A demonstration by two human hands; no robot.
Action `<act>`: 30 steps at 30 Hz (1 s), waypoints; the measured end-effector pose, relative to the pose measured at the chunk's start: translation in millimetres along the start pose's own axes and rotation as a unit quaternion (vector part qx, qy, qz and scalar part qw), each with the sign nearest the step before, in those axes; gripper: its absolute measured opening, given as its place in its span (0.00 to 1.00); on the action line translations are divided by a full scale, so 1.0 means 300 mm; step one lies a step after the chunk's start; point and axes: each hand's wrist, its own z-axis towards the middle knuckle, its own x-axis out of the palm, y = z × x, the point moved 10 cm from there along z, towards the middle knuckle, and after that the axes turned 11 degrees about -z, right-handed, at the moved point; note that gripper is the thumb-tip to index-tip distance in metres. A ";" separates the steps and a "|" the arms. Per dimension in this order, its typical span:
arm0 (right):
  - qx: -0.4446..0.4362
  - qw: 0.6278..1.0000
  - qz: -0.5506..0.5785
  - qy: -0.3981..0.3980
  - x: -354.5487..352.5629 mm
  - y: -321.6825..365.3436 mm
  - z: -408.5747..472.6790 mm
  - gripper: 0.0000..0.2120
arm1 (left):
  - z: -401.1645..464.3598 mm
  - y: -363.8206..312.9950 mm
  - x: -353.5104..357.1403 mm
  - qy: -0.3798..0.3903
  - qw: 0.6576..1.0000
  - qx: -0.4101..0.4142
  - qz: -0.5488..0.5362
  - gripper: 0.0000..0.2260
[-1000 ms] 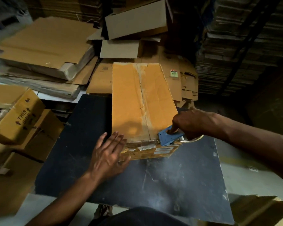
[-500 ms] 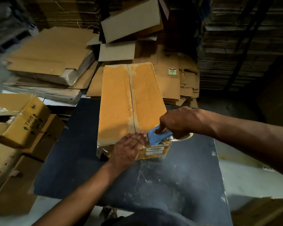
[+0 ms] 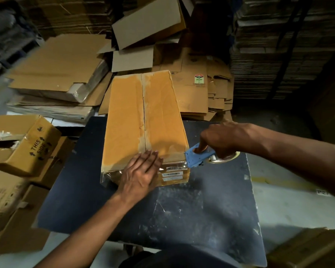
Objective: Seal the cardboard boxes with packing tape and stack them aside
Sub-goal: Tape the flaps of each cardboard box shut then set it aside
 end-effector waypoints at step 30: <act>0.049 0.997 0.034 0.047 0.279 -0.196 -0.144 0.30 | 0.166 -0.208 0.217 0.198 0.977 -0.084 0.007 0.37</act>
